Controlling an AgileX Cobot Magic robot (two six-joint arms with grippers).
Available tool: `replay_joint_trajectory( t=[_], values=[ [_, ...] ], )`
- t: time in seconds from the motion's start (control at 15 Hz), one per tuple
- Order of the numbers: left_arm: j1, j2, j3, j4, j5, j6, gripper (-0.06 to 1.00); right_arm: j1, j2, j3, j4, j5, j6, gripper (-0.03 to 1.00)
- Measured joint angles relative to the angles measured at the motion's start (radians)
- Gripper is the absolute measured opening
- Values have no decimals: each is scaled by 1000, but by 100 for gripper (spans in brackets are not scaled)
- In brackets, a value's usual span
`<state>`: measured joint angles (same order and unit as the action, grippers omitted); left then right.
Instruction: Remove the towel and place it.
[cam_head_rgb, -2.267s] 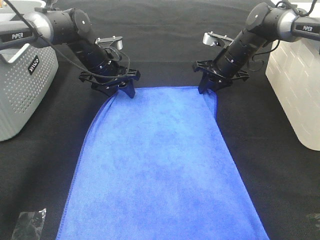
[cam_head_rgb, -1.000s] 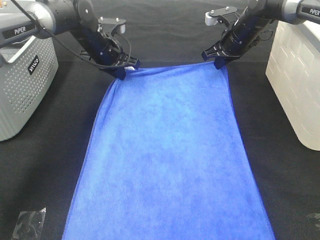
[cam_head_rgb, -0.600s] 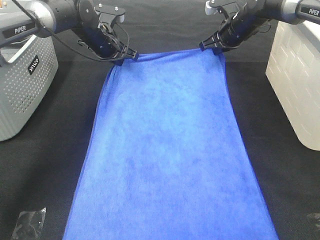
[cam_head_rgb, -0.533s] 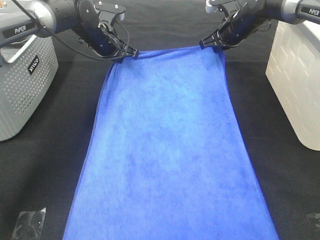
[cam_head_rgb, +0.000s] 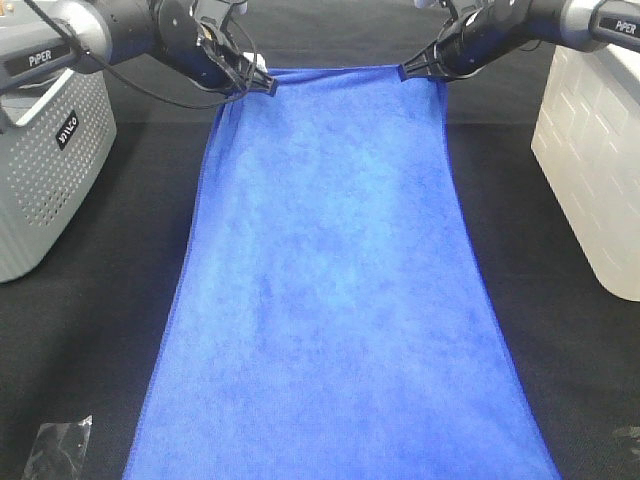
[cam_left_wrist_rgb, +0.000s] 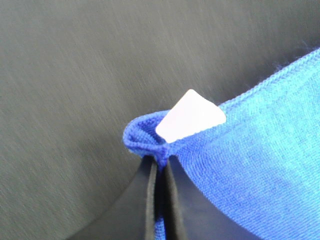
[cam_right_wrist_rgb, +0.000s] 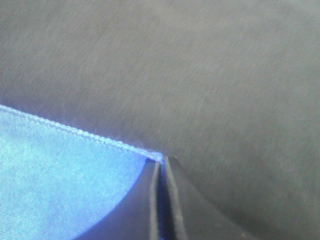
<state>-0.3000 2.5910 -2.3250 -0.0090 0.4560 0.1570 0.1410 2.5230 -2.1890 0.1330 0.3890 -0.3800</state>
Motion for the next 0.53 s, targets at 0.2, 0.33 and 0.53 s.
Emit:
replay_joint_trajectory(
  t=[0.2,0.33,0.53],
  values=[
    [0,15,0,17,-59,0,2,0,7,0,15,-70,0,3],
    [0,26,0,19,-93,1,2,0,8,0,22,-100,0,3],
    [0,30,0,21,-112,1,2,0,28,-1,22,-113,0,3]
  ],
)
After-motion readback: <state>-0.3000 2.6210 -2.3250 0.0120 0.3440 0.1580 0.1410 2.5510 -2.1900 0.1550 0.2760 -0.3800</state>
